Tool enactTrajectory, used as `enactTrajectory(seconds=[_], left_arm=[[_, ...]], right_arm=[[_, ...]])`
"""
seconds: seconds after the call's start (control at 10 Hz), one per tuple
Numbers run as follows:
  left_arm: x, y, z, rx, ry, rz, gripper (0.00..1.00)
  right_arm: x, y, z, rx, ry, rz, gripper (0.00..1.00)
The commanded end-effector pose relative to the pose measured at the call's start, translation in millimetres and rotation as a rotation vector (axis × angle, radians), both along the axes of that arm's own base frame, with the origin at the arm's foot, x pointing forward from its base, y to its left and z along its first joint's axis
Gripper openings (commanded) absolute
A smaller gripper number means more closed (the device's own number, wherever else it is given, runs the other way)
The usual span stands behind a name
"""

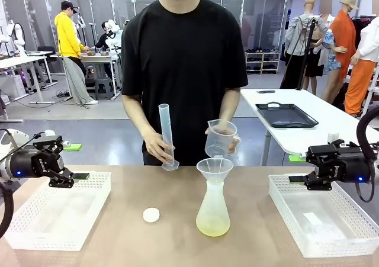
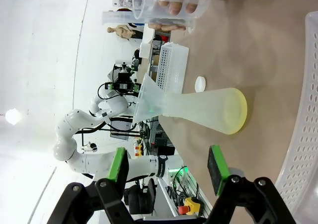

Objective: Prepare the solutions needed for the experiment.
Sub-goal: Once the solution is in the Big flask , pick up the Plastic Funnel and place it back into the right Organizing basket.

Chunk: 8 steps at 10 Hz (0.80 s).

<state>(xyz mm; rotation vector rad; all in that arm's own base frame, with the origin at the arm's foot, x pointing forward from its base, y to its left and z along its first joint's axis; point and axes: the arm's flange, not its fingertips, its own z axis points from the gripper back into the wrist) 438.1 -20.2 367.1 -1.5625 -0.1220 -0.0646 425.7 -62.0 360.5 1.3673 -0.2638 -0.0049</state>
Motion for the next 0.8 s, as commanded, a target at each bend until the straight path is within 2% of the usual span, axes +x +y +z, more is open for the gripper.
enactTrajectory(seconds=[0.0,0.4,0.7], left_arm=[[1,-1,2,-0.002,-0.004,0.019,1.00],[1,-1,2,-0.002,-0.004,0.019,1.00],[1,-1,2,-0.002,-0.004,0.019,1.00]], right_arm=[[-7,8,25,-0.072,0.019,0.009,0.81],[-8,51,96,-0.323,0.055,-0.027,0.81],[-2,98,130,-0.479,0.021,-0.034,0.81]])
